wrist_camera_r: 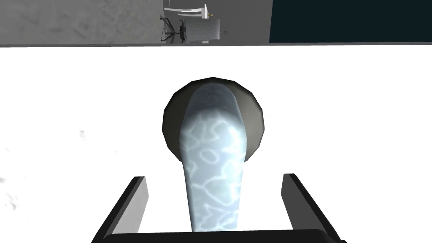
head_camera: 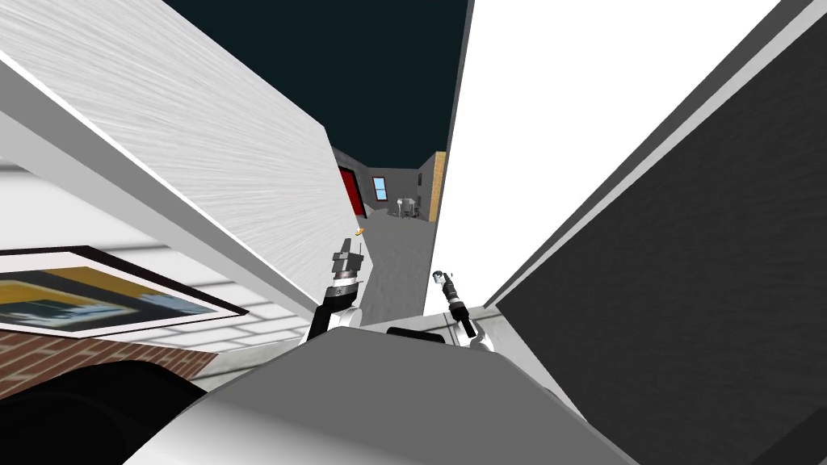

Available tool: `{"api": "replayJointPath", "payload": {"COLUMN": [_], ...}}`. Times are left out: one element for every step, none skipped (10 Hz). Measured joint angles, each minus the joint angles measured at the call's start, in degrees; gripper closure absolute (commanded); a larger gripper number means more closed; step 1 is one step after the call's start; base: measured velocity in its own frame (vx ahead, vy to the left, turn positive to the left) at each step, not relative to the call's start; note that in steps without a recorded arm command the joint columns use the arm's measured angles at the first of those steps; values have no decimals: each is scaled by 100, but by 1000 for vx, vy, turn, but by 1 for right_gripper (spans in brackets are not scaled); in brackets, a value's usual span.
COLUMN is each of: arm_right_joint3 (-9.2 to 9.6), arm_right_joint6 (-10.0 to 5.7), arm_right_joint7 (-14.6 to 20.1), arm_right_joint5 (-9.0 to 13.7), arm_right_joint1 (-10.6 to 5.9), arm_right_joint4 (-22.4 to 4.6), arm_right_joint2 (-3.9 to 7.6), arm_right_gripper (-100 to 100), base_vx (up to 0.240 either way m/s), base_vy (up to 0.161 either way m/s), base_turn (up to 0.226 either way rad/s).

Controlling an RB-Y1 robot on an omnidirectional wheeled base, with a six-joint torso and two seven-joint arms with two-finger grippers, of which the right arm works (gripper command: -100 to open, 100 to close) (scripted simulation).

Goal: Push the door open

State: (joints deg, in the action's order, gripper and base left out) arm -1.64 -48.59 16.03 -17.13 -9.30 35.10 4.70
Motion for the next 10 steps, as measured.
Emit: {"api": "replayJointPath", "payload": {"arm_right_joint3": [1,-3,-5,-4,-4,-4,-27,-54,-72,-108], "arm_right_joint6": [0,1,10,13,13,12,27,28,51,65], "arm_right_joint7": [2,3,2,1,2,3,-23,-42,-52,-70], "arm_right_joint5": [-1,1,1,1,1,2,18,39,54,81], "arm_right_joint1": [0,-15,-23,-25,-24,-23,19,18,71,22], "arm_right_joint4": [1,10,11,11,11,11,14,-47,10,-37], "arm_right_joint2": [1,6,7,5,4,4,-7,4,4,7], "arm_right_gripper": [100,100,100,100,100,100,100,100,100,100], "base_vx": [-27,-13,0,0,0,99,141,142,143,161], "base_vy": [-4,-5,0,0,0,44,73,67,73,66], "base_turn": [9,14,0,0,0,-33,-32,-33,-32,-20]}}
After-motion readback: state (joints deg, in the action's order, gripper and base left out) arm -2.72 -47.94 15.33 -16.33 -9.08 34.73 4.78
